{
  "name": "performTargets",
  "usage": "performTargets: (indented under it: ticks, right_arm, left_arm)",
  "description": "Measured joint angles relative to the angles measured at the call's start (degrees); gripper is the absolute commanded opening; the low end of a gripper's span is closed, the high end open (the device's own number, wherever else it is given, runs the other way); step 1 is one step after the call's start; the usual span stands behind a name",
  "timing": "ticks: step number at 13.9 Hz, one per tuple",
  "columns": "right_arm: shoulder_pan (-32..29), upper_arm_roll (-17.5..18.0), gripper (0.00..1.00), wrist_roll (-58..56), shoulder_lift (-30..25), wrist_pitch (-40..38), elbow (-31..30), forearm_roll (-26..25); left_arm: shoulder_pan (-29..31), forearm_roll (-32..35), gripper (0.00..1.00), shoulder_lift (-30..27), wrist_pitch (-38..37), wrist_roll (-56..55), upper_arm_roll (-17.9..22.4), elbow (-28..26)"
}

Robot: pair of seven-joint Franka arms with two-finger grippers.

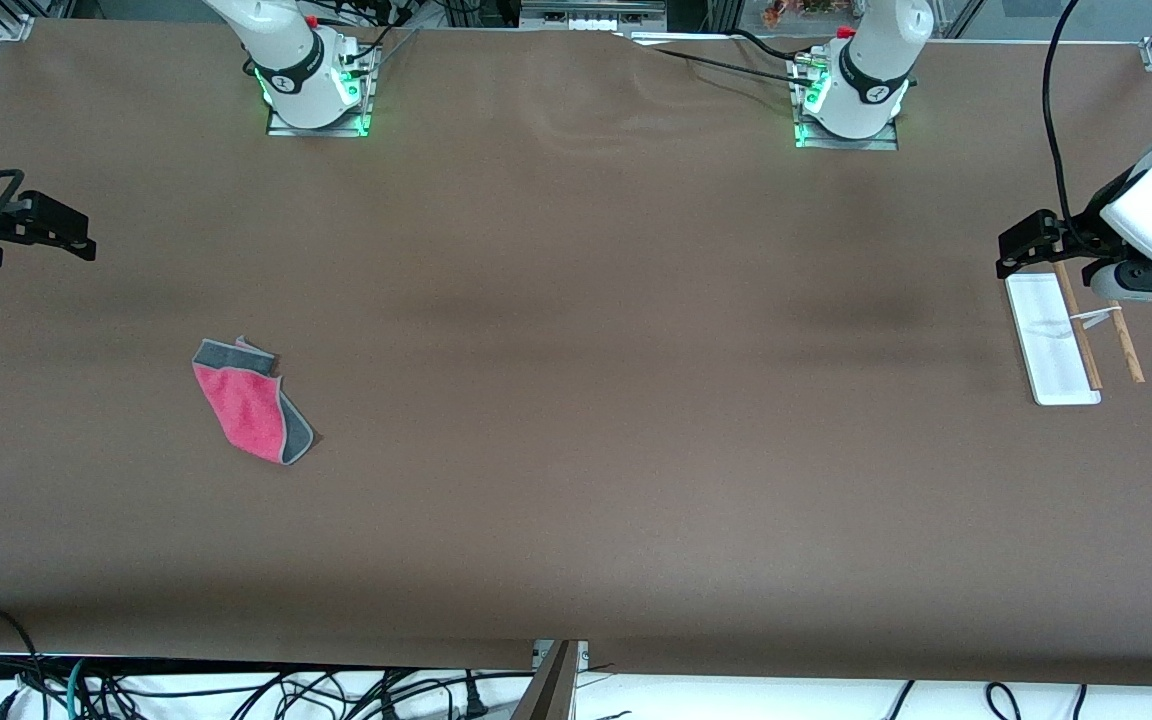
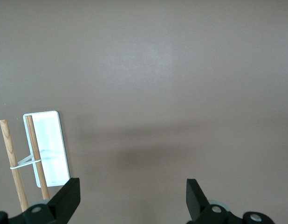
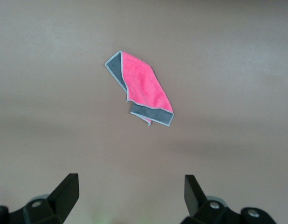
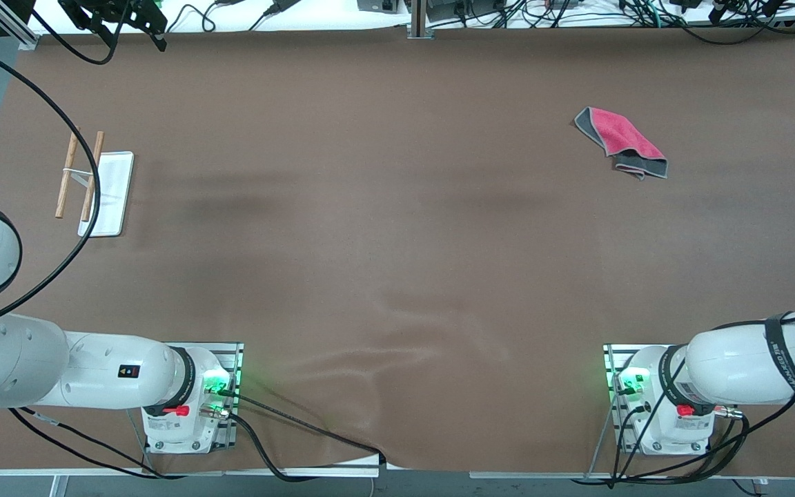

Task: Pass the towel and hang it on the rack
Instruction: 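Reach the right gripper down toward the pink-grey towel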

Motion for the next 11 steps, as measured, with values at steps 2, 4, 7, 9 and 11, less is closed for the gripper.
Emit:
performTargets:
  ticks: [2, 4, 7, 9, 11]
  right_arm:
    - [-0.09, -0.02, 1.00, 0.00, 0.04, 0.00, 0.00, 0.00]
    - [-0.29, -0.06, 1.00, 0.00, 0.13, 0.00, 0.00, 0.00]
    - [-0.36, -0.07, 1.00, 0.00, 0.29, 0.08, 0.00, 0.00]
    - [-0.36, -0.07, 1.00, 0.00, 0.60, 0.33, 0.00, 0.00]
    - [-0.36, -0.07, 1.00, 0.00, 0.95, 1.13, 0.00, 0.00]
  left_arm:
    - [0.00, 0.00, 1.00, 0.00, 0.00, 0.00, 0.00, 0.00]
    - [0.00, 0.00, 1.00, 0.00, 0.00, 0.00, 0.00, 0.00]
    - [0.00, 0.00, 1.00, 0.00, 0.00, 0.00, 0.00, 0.00]
    - [0.00, 0.00, 1.00, 0.00, 0.00, 0.00, 0.00, 0.00]
    - [0.00, 0.00, 1.00, 0.00, 0.00, 0.00, 0.00, 0.00]
